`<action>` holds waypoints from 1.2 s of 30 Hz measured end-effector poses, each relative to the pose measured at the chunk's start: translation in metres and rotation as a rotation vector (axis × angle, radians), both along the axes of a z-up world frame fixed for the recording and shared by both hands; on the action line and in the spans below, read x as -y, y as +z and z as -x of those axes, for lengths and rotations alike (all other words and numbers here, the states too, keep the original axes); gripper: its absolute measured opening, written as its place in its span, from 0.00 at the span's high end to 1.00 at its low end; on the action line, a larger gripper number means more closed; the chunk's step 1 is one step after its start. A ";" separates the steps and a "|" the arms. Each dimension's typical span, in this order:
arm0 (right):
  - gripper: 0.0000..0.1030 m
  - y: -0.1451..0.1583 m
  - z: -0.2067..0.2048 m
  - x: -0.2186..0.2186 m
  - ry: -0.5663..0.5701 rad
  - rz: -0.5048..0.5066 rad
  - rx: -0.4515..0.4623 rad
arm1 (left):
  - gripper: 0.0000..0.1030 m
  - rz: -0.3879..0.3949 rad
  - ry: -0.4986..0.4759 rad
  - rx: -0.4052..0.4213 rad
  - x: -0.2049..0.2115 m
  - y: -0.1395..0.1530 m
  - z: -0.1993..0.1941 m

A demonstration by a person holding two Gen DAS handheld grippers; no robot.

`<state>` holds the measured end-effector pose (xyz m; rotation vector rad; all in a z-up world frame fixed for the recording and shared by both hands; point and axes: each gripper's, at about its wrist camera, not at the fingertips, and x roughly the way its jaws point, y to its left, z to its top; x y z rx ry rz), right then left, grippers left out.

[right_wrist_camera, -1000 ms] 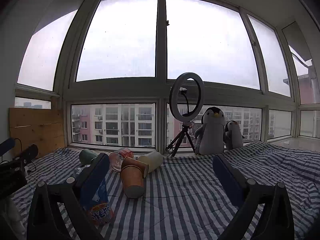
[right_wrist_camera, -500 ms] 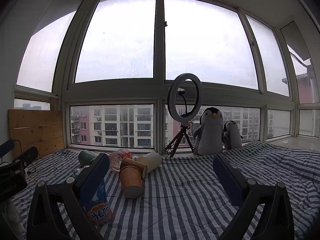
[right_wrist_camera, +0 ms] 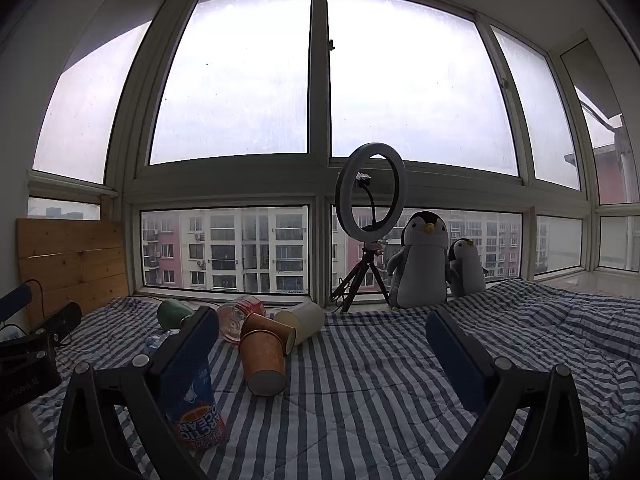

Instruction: Flip cup upside down

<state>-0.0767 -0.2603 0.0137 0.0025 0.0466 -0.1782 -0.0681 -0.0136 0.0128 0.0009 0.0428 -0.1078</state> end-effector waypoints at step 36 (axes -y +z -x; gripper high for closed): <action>0.01 -0.012 -0.012 0.003 -0.001 -0.026 -0.030 | 0.01 -0.004 -0.018 -0.026 0.004 -0.011 -0.011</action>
